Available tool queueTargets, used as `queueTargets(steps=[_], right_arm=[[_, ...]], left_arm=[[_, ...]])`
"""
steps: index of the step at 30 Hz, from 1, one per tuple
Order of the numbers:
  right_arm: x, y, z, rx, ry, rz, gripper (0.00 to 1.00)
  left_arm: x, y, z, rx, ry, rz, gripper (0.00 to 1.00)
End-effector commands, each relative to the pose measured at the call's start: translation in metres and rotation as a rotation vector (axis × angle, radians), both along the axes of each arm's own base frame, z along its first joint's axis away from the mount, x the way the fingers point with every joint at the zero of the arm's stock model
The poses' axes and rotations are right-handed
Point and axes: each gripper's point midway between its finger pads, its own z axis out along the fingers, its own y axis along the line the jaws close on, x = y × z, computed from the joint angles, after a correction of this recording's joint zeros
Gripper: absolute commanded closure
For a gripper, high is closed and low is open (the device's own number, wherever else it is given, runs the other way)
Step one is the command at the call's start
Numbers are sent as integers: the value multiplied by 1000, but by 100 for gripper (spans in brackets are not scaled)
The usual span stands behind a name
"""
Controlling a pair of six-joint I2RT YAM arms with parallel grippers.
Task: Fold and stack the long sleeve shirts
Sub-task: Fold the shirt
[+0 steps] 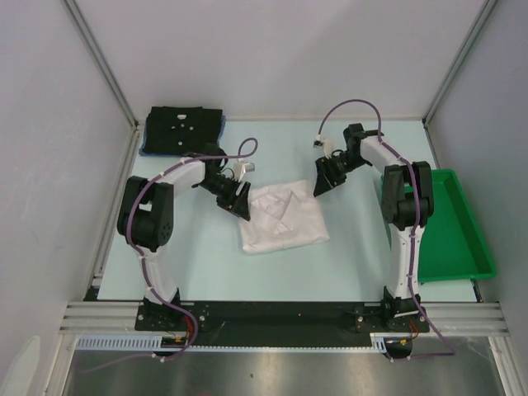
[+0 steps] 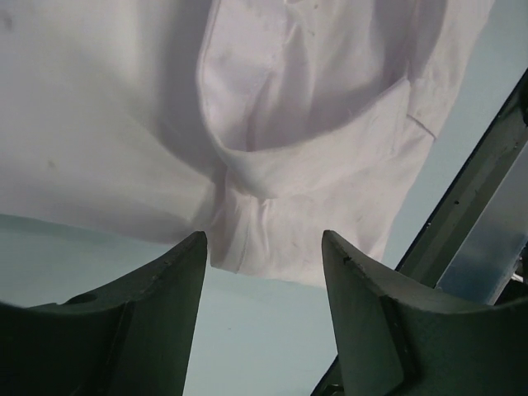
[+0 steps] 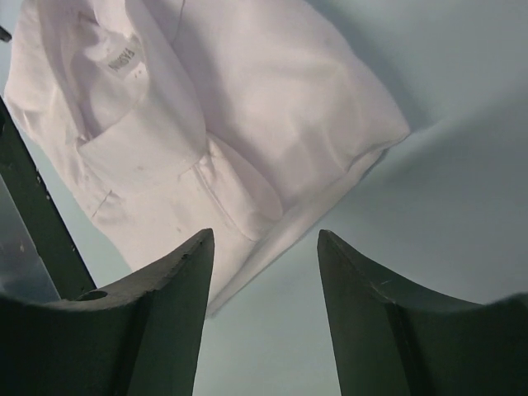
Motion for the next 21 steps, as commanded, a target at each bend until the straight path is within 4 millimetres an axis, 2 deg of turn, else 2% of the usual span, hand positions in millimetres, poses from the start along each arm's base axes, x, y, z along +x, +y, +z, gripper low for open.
queueTargets(steps=[1, 6, 10, 13, 14, 16, 17, 20, 21], right_arm=[[-19, -3, -5, 18, 44, 53, 41], [-29, 1, -6, 36, 57, 62, 43], [-27, 9, -8, 44, 65, 60, 49], [-22, 10, -7, 52, 66, 46, 61], [-21, 10, -8, 50, 71, 37, 73], [-19, 8, -6, 53, 71, 29, 88], [-17, 8, -4, 60, 66, 21, 100], [-7, 4, -1, 68, 38, -9, 100], [-2, 1, 1, 74, 42, -42, 100]], left_arm=[[-2, 8, -8, 80, 18, 52, 36], [-10, 7, -9, 71, 58, 70, 38], [-7, 3, -11, 57, 84, 93, 45], [-3, 1, -7, 48, 67, 94, 57], [-1, 1, -6, 46, 61, 95, 66], [4, 0, -2, 42, 42, 97, 73], [6, 0, -2, 42, 36, 98, 80], [21, 4, -1, 63, -4, 122, 100], [30, 4, 2, 65, -28, 126, 100]])
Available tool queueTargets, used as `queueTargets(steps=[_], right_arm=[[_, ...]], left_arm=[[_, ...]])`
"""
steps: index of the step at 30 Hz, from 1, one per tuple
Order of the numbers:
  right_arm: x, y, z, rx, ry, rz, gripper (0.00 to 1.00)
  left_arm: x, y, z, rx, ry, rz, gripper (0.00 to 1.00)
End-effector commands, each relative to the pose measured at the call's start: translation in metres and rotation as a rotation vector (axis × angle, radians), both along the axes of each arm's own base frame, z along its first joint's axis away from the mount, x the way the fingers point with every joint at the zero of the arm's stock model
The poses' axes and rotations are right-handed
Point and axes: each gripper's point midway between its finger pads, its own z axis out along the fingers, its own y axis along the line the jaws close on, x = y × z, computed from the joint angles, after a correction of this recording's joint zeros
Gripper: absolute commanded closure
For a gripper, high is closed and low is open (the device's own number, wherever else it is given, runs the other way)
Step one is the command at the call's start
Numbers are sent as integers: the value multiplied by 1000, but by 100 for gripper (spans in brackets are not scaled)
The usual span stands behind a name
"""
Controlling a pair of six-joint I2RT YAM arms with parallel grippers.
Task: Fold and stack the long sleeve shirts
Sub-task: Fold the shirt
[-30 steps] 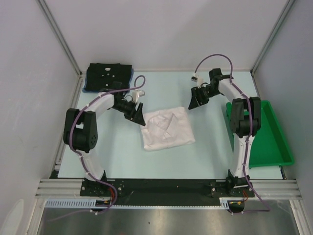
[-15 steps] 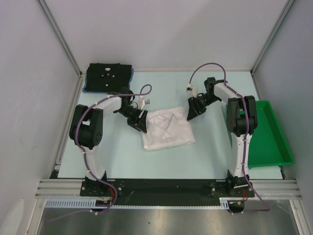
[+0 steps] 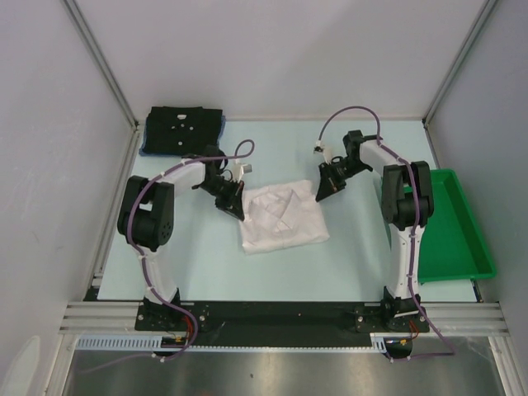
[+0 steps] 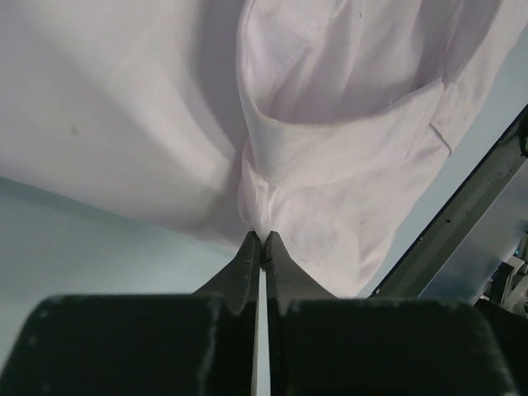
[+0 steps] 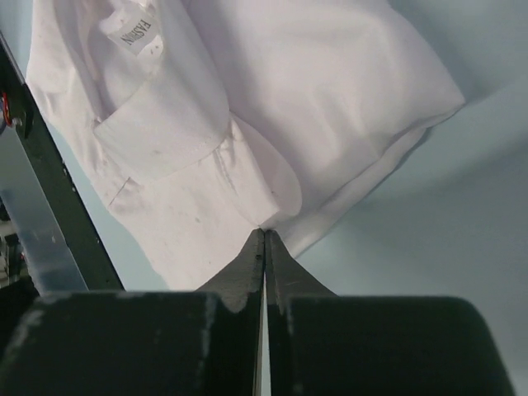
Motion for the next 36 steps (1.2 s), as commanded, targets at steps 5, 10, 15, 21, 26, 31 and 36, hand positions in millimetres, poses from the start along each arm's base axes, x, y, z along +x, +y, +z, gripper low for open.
queueTargets(steps=[5, 10, 15, 21, 26, 31, 36], right_arm=[[54, -8, 18, 55, -117, -148, 100], [68, -4, 23, 87, -130, -187, 100], [68, 2, 4, 61, -114, -178, 100], [71, -4, -18, -9, -105, -195, 100], [76, -9, -4, -19, -101, -223, 85], [66, -28, 34, 22, -25, -292, 43], [15, -37, 34, 43, 105, -263, 44]], left_arm=[[72, 4, 27, 2, -199, 59, 100], [85, 11, 20, 31, -222, 83, 100], [78, 26, -8, 80, -172, 108, 100], [78, 31, -21, 94, -153, 115, 100], [81, 36, -16, 89, -158, 139, 91], [70, 33, 18, -114, -103, 221, 61], [46, 28, 34, -193, -96, 218, 52]])
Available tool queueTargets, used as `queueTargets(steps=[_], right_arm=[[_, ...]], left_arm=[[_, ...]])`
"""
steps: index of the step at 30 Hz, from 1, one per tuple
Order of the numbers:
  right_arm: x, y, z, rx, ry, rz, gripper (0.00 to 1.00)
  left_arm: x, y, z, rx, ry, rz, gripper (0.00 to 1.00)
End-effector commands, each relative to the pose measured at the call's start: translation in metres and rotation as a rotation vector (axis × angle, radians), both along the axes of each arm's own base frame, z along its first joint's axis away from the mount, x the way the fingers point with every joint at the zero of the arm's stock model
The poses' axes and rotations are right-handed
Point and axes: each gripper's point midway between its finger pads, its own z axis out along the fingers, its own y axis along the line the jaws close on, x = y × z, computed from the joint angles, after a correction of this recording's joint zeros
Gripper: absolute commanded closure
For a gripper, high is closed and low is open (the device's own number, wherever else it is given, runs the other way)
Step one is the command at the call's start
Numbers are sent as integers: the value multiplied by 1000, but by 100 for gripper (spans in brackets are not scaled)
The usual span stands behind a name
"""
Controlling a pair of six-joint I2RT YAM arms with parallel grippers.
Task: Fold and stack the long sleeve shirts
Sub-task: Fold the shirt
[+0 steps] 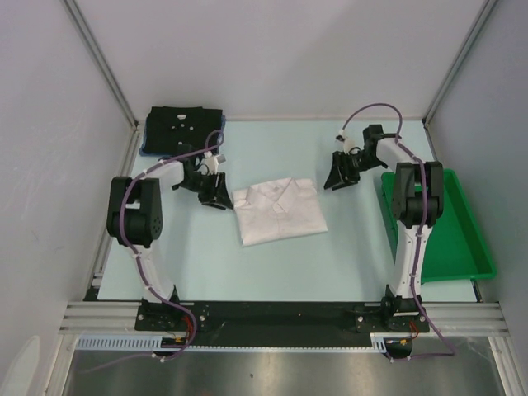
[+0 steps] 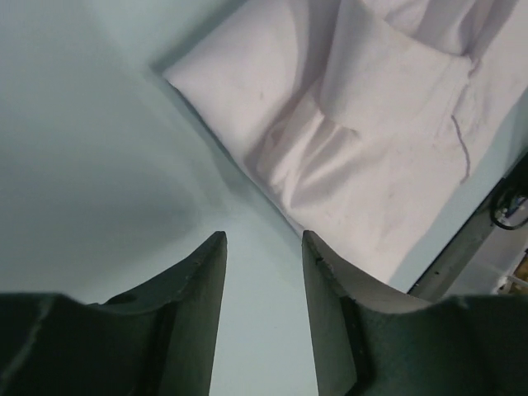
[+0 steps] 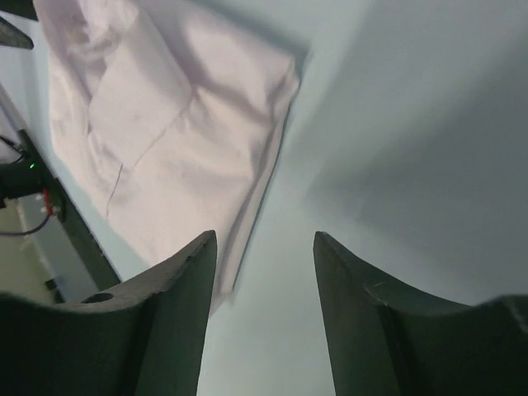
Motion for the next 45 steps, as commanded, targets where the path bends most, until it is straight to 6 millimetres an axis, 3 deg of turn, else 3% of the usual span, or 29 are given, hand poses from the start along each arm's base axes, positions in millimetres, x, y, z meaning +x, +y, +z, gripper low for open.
queueTargets(steps=[1, 5, 10, 16, 18, 19, 22, 26, 27, 28, 30, 31, 32, 33, 34, 36, 37, 38, 40, 42, 44, 45], right_arm=[[-45, -4, 32, 57, 69, 20, 44], [-79, 4, 9, 98, 219, 23, 41], [-83, 9, -15, 99, 245, 4, 45], [-65, 19, -32, 92, 232, -31, 62], [-57, 20, -37, 88, 219, -42, 67], [-52, 21, -39, 80, 212, -54, 77], [-39, 22, -45, 58, 180, -88, 93], [-19, 25, -39, 54, 139, -110, 97], [-18, 25, -33, 56, 131, -105, 95], [-21, 23, -27, 54, 139, -97, 87], [-27, 13, -15, 61, 130, -93, 76], [-32, 8, 4, 71, 121, -98, 63], [-40, 4, 11, 82, 126, -102, 57], [-42, -6, 23, 107, 114, -120, 52], [-45, -7, 50, 124, 56, -118, 42], [-56, -3, 69, 162, 18, -98, 33], [-60, 1, 86, 185, -21, -86, 22], [-66, 9, 91, 205, -17, -72, 16], [-80, 41, 103, 270, 7, -6, 3], [-89, 63, 99, 304, 9, 40, 0], [-100, 88, 93, 327, 76, 56, 0], [-97, 97, 89, 344, 57, 66, 0]], left_arm=[[-8, -19, 39, -128, -56, -11, 49], [-14, -21, 16, -117, 42, 22, 41], [-1, -24, -5, -109, 71, 43, 43], [36, -29, -10, -120, 14, 27, 59], [49, -30, -11, -128, 2, 25, 74], [53, -30, -12, -130, -8, 22, 86], [68, -25, -14, -122, -45, 16, 100], [91, -19, -10, -112, -86, 31, 100], [92, -19, -5, -127, -87, 27, 96], [92, -18, 0, -130, -101, 13, 76], [89, -12, 22, -135, -141, 4, 57], [87, -7, 33, -121, -180, -7, 48], [78, -5, 38, -119, -179, -11, 44], [74, -1, 69, -123, -248, -16, 41], [66, -2, 82, -138, -274, -35, 34], [37, -12, 100, -195, -275, -67, 27], [20, -22, 125, -252, -294, -85, 20], [-1, -30, 121, -275, -247, -96, 20], [-37, -63, 132, -340, -193, -154, 16], [-72, -95, 123, -397, -92, -191, 14], [-85, -121, 116, -449, -101, -231, 6], [-87, -130, 114, -469, -21, -182, 4]])
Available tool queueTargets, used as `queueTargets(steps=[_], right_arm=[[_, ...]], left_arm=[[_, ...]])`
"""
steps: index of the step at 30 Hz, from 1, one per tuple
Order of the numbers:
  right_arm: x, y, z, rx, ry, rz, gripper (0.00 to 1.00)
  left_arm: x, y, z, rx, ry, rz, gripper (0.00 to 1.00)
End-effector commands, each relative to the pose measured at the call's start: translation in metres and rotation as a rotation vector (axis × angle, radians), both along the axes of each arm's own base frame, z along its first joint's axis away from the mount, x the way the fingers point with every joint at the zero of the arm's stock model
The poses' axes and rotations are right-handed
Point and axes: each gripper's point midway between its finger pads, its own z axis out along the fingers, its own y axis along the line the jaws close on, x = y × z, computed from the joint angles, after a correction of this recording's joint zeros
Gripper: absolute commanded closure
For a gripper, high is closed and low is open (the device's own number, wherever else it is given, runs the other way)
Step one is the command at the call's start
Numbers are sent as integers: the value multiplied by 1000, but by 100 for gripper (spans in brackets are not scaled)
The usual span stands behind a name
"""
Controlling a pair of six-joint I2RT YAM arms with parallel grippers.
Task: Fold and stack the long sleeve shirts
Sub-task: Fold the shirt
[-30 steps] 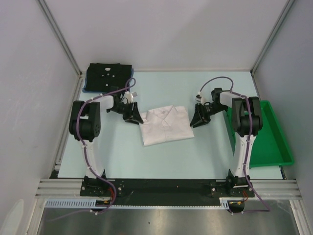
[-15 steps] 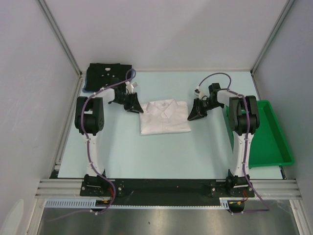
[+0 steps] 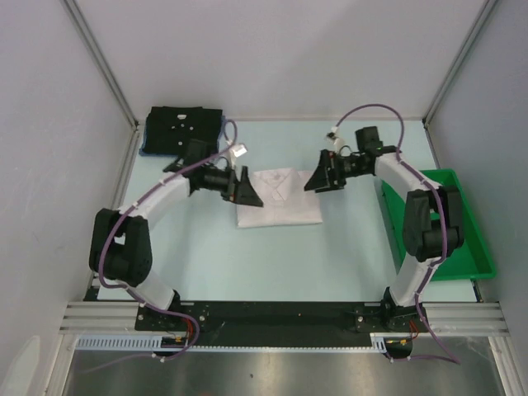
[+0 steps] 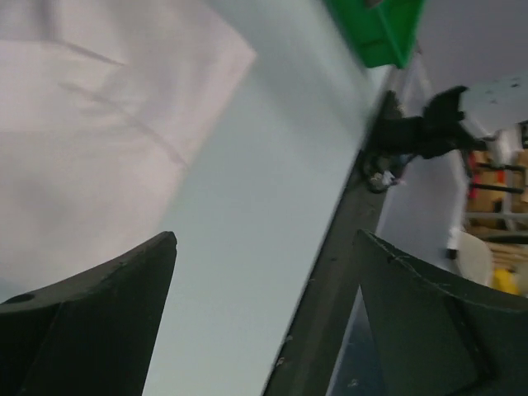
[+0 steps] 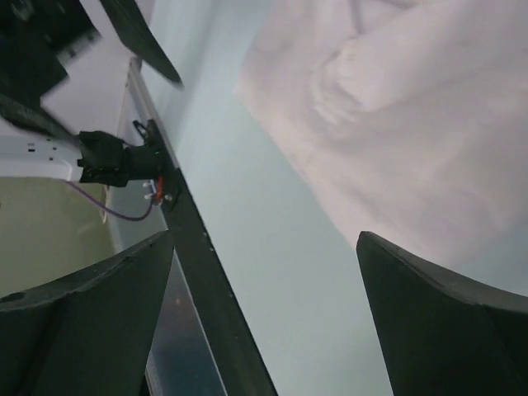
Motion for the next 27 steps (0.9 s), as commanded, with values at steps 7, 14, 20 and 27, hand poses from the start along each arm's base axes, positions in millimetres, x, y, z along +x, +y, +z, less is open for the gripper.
queueTargets(steps=[7, 14, 20, 27], right_arm=[[-20, 79, -48, 152, 317, -5, 0], [-22, 48, -134, -5, 421, -132, 0], [-21, -3, -175, -134, 517, -274, 0], [-27, -7, -114, -117, 323, -92, 0]], left_arm=[[-11, -81, -48, -172, 321, 8, 2], [-16, -42, -145, -18, 467, 201, 2], [-20, 26, -182, 87, 488, 363, 2], [-47, 45, -146, 46, 447, 235, 3]])
